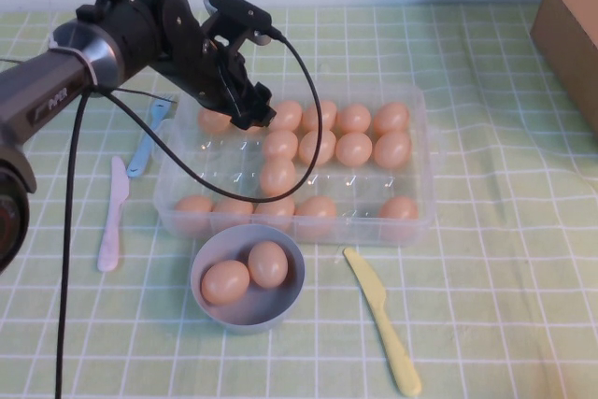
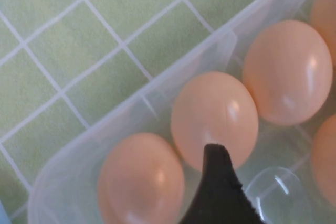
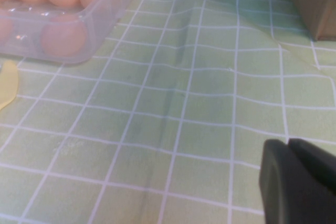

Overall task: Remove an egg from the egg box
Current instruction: Pick up the egg from the plastic box

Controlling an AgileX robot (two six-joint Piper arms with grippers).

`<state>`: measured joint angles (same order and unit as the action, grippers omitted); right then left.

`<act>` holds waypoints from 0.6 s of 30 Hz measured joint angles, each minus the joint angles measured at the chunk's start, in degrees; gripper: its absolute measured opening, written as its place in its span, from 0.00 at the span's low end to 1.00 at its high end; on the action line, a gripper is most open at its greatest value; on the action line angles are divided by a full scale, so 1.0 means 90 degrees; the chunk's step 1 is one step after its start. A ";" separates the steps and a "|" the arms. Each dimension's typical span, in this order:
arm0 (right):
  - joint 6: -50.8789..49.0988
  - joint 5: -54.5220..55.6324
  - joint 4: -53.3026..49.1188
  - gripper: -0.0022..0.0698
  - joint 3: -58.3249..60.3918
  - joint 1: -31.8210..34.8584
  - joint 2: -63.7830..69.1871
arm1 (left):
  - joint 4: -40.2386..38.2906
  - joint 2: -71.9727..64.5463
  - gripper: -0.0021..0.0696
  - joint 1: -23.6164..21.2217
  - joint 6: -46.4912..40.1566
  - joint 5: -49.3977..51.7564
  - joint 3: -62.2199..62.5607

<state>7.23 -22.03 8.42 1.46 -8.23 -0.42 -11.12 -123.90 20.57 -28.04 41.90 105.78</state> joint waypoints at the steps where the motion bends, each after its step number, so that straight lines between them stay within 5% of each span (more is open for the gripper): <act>1: 0.0000 0.0000 0.0000 0.01 0.0000 0.0000 0.0000 | 0.0000 0.0000 0.61 0.0000 0.0000 -0.0044 0.0000; 18: 0.0000 0.0000 0.0000 0.01 0.0000 0.0000 0.0000 | -0.0003 -0.0071 0.61 -0.0095 0.0000 -0.0286 0.0000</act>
<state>7.23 -22.03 8.42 1.46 -8.23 -0.42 -11.15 -124.54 19.71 -28.04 39.32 105.78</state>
